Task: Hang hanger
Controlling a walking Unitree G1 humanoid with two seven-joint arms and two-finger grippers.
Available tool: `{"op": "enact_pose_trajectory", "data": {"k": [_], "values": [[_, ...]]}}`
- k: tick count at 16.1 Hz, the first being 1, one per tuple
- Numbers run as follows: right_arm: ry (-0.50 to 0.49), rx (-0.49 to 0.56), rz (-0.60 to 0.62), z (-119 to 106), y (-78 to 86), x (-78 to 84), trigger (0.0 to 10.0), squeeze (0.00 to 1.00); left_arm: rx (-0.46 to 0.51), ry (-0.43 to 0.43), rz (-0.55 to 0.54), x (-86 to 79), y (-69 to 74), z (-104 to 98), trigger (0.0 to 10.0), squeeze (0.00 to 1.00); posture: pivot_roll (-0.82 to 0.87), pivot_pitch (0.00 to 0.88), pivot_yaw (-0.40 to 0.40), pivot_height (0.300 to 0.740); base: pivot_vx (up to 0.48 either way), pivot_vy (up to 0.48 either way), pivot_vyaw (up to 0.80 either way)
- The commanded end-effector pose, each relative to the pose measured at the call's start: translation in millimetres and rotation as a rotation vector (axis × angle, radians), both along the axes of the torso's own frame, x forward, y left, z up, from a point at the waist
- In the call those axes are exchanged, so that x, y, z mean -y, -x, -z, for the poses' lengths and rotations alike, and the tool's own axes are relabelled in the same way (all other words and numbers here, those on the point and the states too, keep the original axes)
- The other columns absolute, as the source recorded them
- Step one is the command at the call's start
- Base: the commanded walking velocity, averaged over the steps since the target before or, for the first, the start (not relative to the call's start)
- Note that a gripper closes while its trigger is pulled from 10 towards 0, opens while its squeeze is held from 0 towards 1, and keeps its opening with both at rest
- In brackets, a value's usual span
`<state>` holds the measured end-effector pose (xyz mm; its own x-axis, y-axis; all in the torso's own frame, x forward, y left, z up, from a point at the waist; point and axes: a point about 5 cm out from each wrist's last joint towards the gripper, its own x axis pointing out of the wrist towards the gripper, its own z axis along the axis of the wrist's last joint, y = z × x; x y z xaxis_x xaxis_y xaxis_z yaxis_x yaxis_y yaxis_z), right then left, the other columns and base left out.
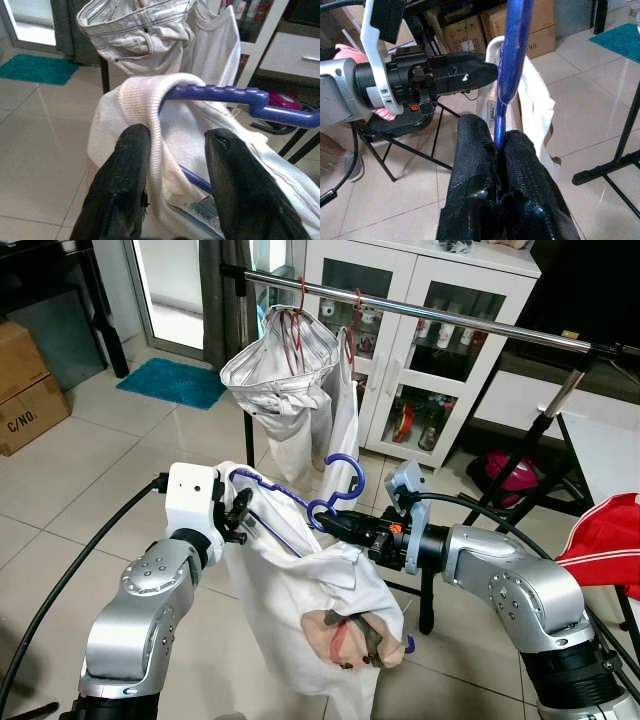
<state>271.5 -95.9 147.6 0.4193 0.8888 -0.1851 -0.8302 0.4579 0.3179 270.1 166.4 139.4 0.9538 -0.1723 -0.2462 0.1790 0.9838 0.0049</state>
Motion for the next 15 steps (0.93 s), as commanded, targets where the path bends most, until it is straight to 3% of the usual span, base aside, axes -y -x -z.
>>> {"op": "enact_pose_trajectory", "data": {"k": [1, 9, 15], "values": [[-0.005, 0.01, 0.005, -5.2, -4.2, 2.1, 0.0, 0.0, -0.01, -0.01, -0.025, -1.0, -1.9, 1.1, 0.0, 0.0, -0.05, 0.0, -0.089, 0.74, 0.0, 0.0, 0.0], [-0.006, 0.012, 0.001, -5.5, -5.7, 1.5, 0.0, 0.0, -0.047, -0.035, -0.08, -10.2, -1.1, 4.5, 0.0, 0.0, -0.04, 0.0, -0.097, 0.74, 0.0, 0.0, 0.0], [-0.003, 0.009, -0.003, -5.2, -5.9, 0.3, 0.0, 0.0, -0.056, -0.043, -0.037, -17.7, -3.8, -1.7, 0.0, 0.0, -0.04, 0.0, -0.102, 0.74, 0.0, 0.0, 0.0]]}}
